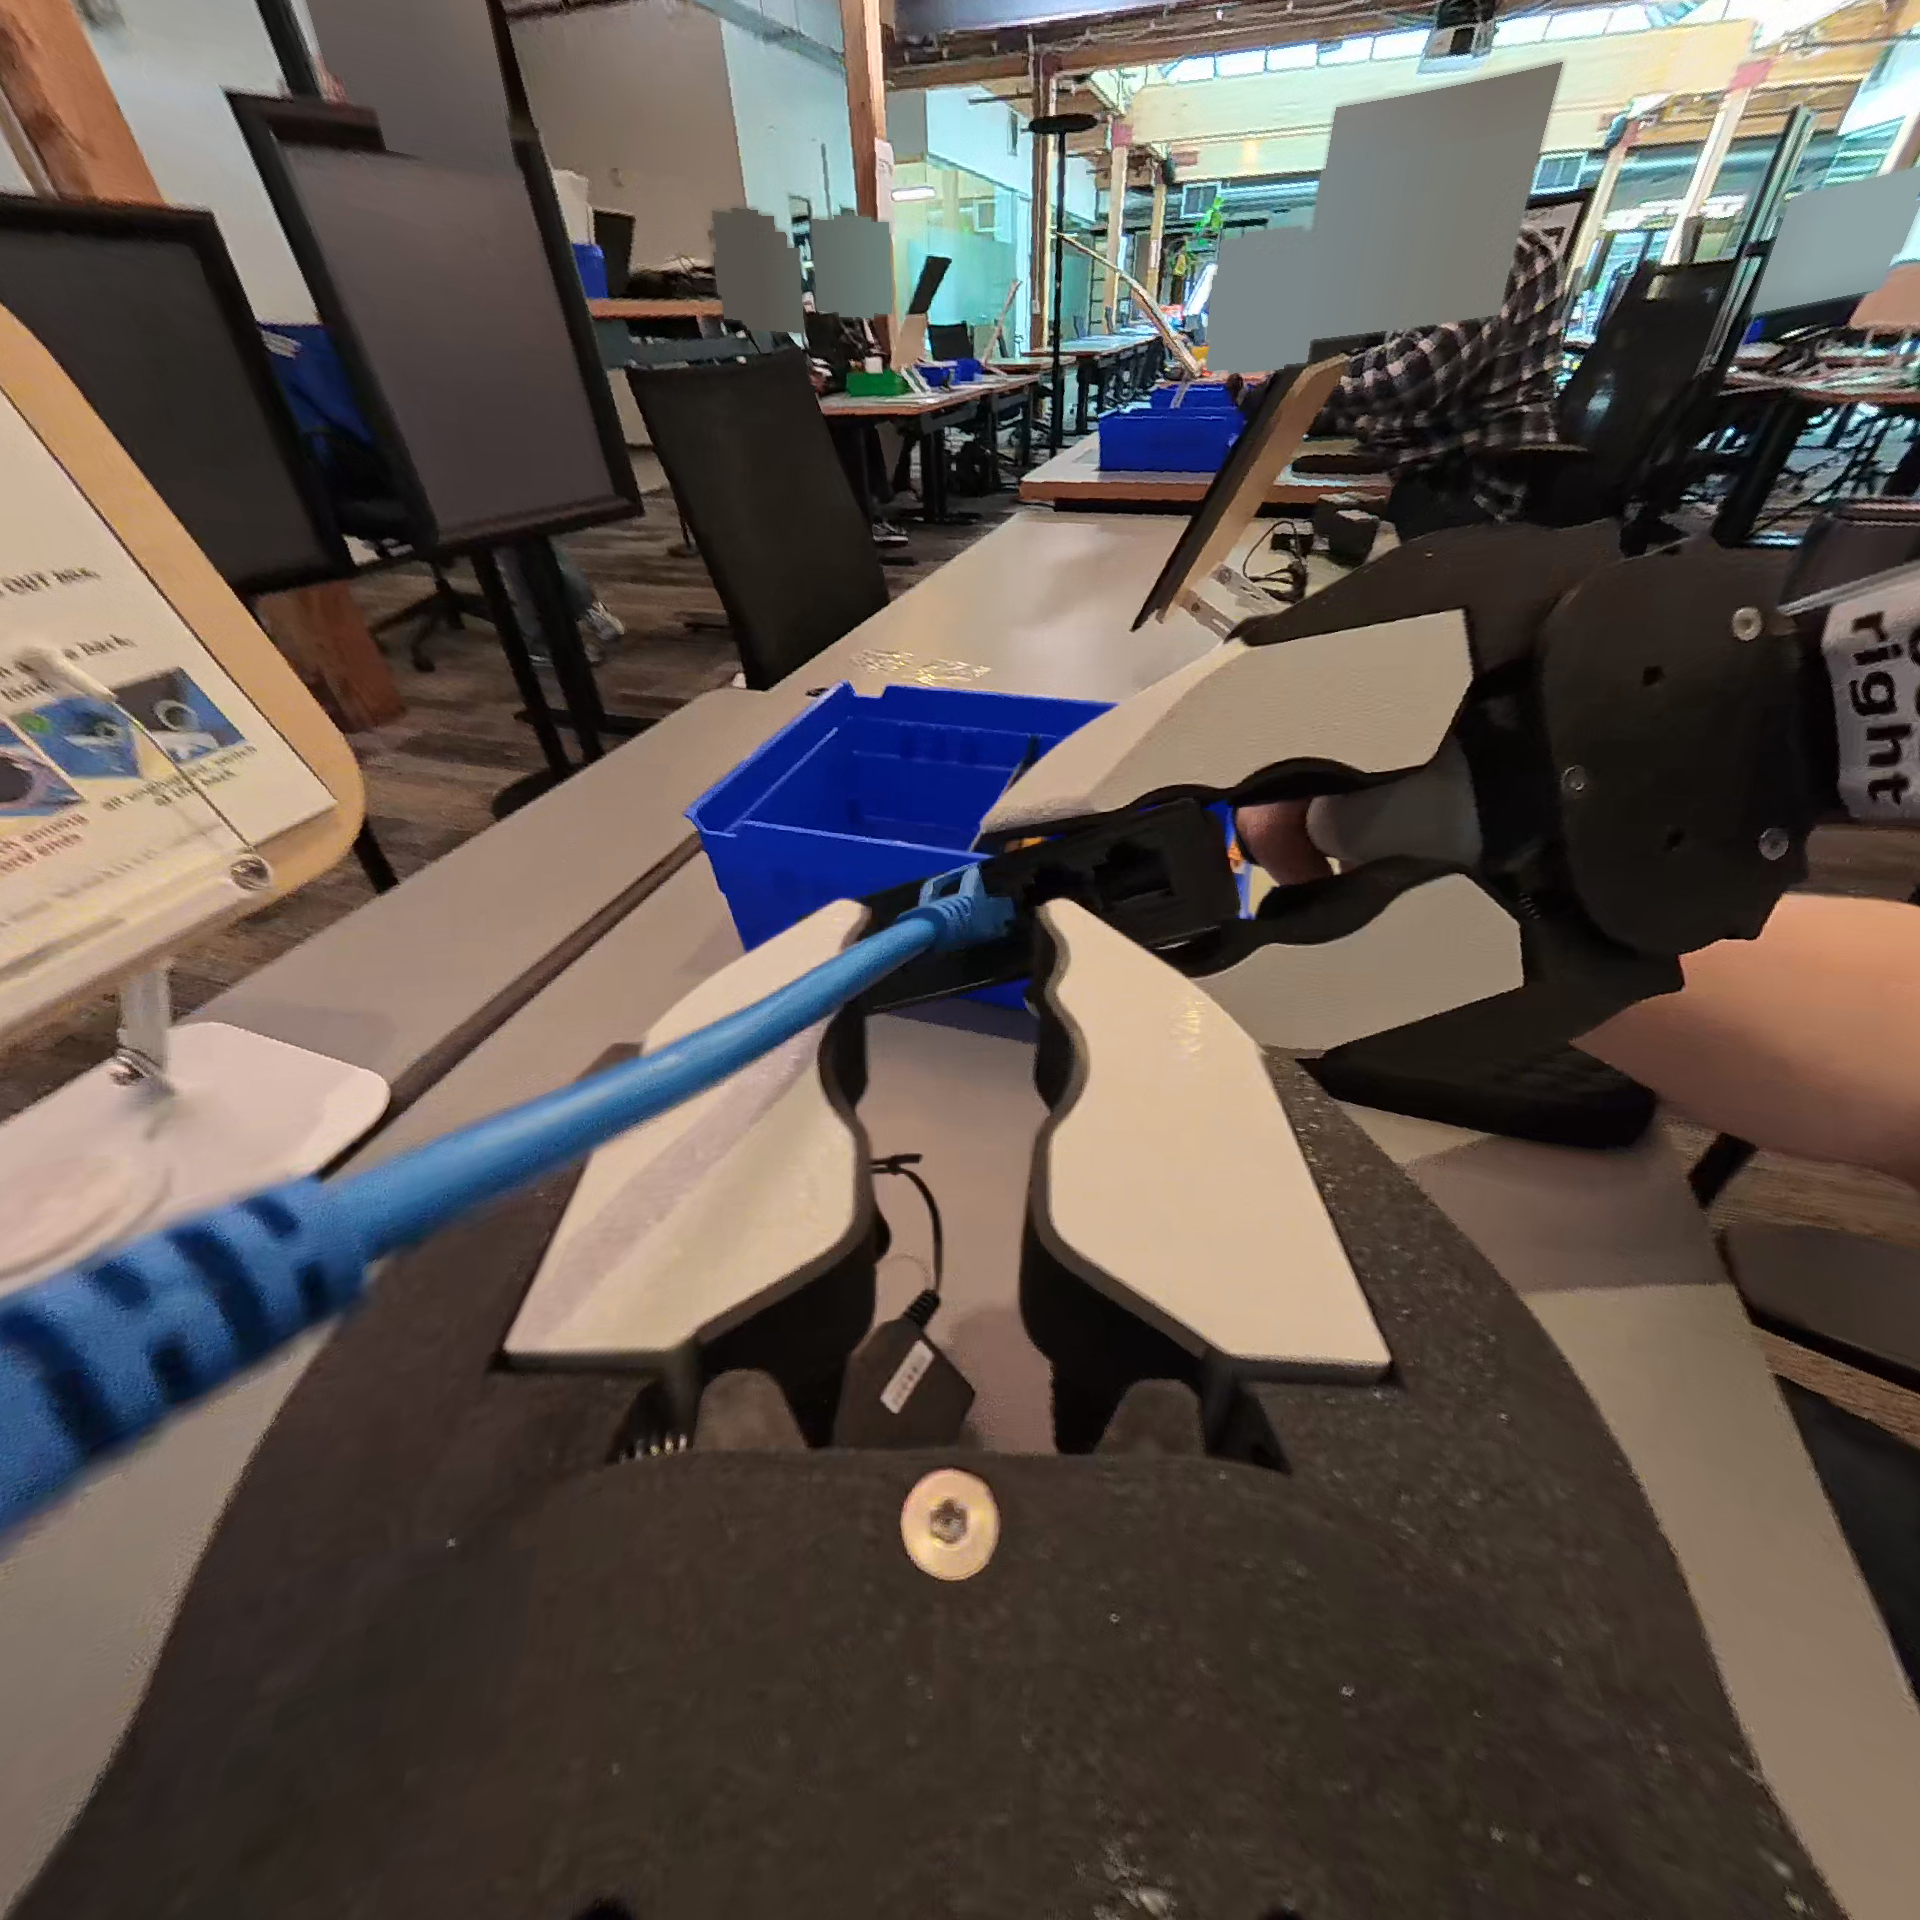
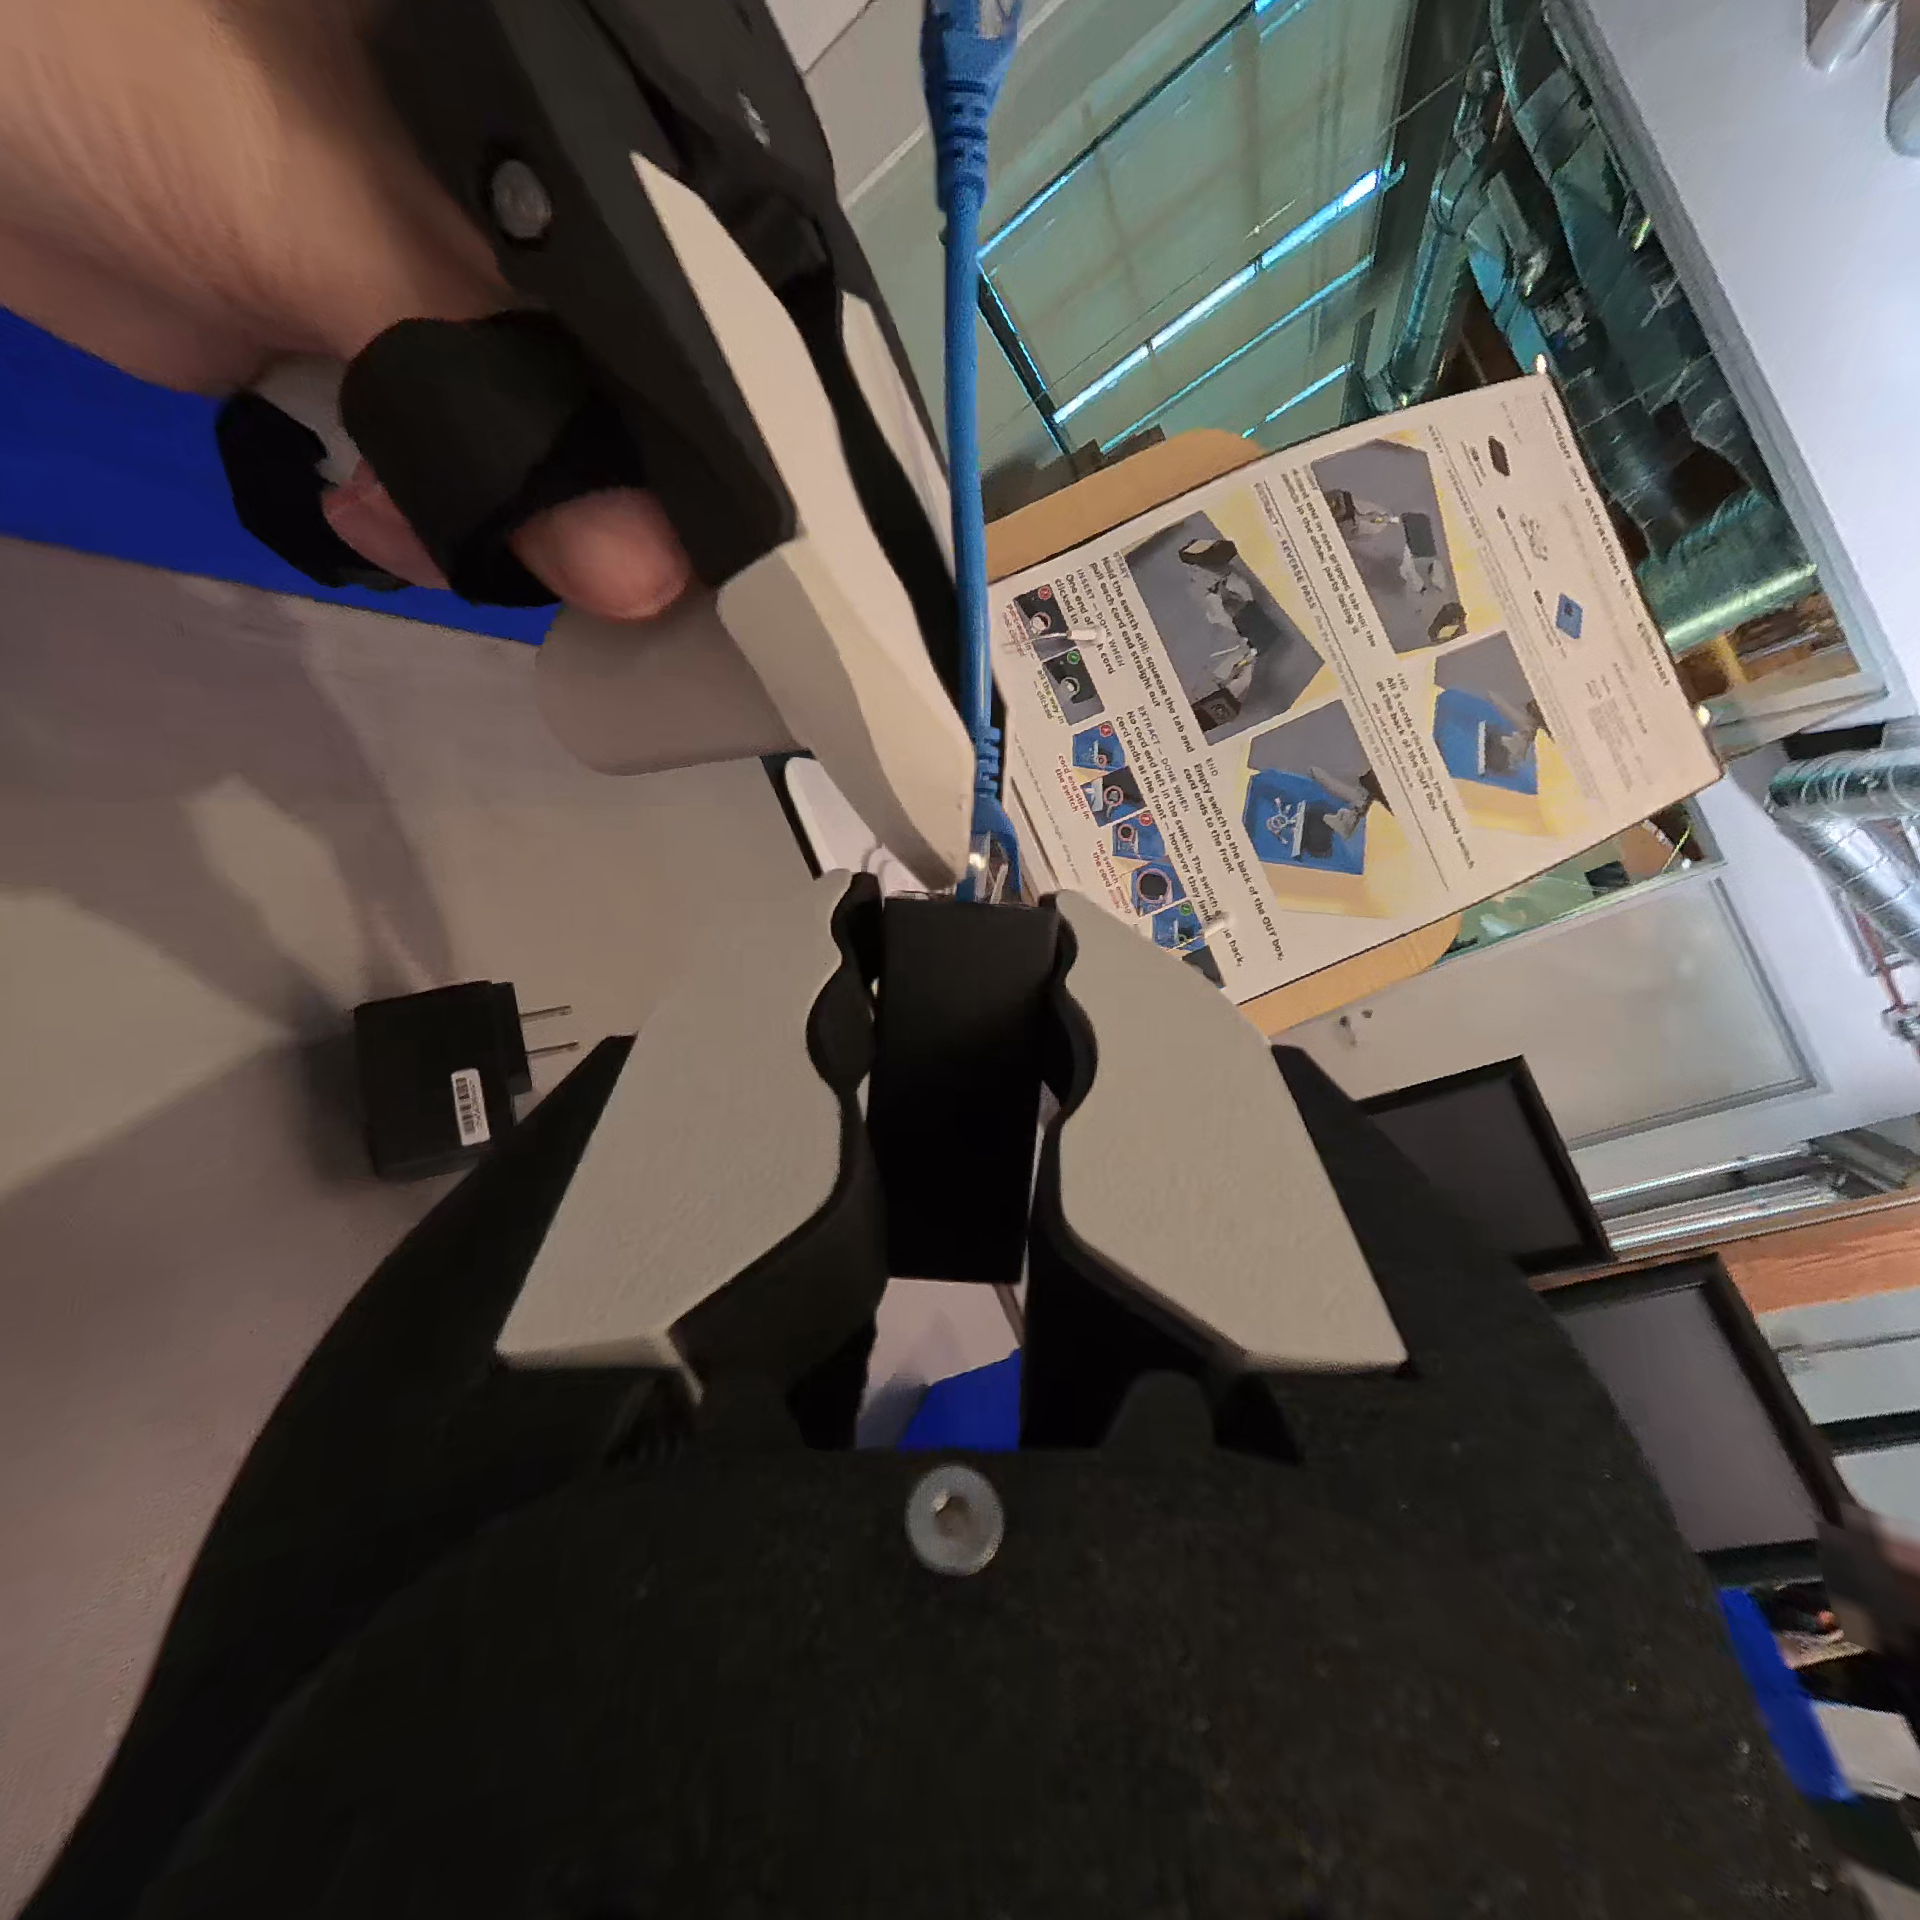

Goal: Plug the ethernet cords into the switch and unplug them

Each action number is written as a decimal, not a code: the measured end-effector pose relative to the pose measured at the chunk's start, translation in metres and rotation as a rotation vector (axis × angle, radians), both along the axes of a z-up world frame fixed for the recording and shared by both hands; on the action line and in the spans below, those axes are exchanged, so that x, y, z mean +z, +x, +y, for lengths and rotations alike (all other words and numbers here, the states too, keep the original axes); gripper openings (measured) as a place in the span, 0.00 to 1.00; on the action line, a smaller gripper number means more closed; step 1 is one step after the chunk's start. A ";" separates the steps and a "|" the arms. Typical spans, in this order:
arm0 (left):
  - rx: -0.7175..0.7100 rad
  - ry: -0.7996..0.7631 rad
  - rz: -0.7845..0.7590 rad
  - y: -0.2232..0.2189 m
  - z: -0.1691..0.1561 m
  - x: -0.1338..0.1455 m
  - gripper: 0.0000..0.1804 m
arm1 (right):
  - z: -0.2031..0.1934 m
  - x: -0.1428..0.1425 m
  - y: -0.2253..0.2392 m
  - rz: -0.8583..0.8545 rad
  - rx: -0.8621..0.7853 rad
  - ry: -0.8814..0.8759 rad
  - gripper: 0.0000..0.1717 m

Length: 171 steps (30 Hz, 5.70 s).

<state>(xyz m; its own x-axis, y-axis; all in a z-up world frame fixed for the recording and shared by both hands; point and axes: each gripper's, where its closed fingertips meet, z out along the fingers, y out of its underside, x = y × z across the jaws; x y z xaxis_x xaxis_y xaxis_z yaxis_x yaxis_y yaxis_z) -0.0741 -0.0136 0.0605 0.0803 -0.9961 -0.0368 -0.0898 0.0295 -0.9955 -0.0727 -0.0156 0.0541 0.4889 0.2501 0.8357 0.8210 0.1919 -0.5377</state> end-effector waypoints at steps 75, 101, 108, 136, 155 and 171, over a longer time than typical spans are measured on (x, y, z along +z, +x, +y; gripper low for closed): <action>-0.081 0.821 0.466 -0.014 -0.033 -0.042 0.07 | -0.009 -0.045 0.002 -0.525 -0.097 -0.191 0.18; -0.146 0.827 0.439 -0.025 -0.042 -0.034 0.08 | -0.020 -0.039 -0.001 -0.504 -0.098 -0.218 0.18; -0.146 0.890 0.445 -0.022 -0.045 -0.037 0.08 | -0.022 -0.042 -0.002 -0.523 -0.091 -0.218 0.18; -0.261 0.880 0.511 -0.012 -0.073 -0.060 0.08 | -0.045 -0.063 0.008 -0.594 -0.069 -0.274 0.19; -0.286 0.858 0.418 -0.001 -0.080 -0.063 0.08 | -0.051 -0.064 0.020 -0.637 -0.059 -0.259 0.19; -0.259 0.911 0.503 0.005 -0.076 -0.079 0.07 | -0.046 -0.082 0.024 -0.685 0.016 -0.277 0.19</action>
<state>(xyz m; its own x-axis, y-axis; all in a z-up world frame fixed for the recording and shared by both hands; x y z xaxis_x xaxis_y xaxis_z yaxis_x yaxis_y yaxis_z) -0.0696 -0.0897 -0.0185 -0.3611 -0.5609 -0.7450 -0.3675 0.8199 -0.4391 -0.0488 -0.0614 -0.0283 -0.1258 0.4987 0.8576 0.9882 0.1387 0.0643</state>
